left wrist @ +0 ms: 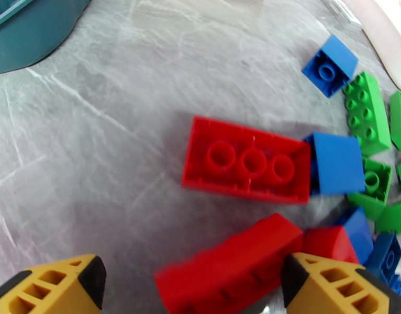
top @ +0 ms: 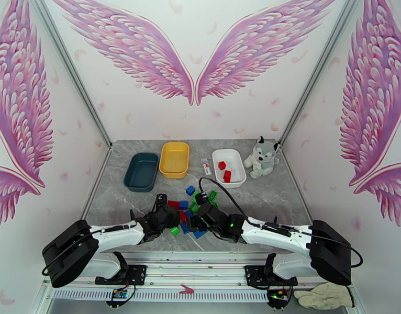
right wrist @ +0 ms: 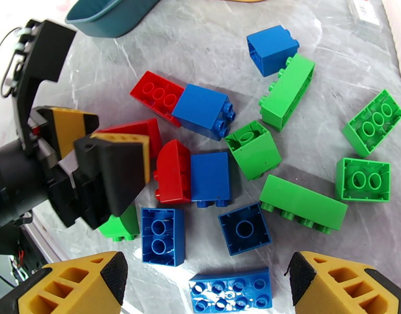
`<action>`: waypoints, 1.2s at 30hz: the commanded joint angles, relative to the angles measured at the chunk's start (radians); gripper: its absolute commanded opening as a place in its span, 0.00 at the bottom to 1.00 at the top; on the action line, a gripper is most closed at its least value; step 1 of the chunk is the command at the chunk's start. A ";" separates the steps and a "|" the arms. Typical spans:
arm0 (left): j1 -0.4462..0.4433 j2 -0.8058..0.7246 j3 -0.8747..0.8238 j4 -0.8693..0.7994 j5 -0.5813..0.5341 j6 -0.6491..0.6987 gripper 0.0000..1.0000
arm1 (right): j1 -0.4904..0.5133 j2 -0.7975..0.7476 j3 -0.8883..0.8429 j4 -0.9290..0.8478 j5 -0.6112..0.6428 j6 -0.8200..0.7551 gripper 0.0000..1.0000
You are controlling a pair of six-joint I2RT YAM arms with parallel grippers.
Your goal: Sort the legos into containers by color
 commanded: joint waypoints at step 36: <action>-0.019 0.178 0.113 0.010 0.014 0.043 0.52 | 0.008 -0.045 -0.021 0.000 0.036 0.014 0.88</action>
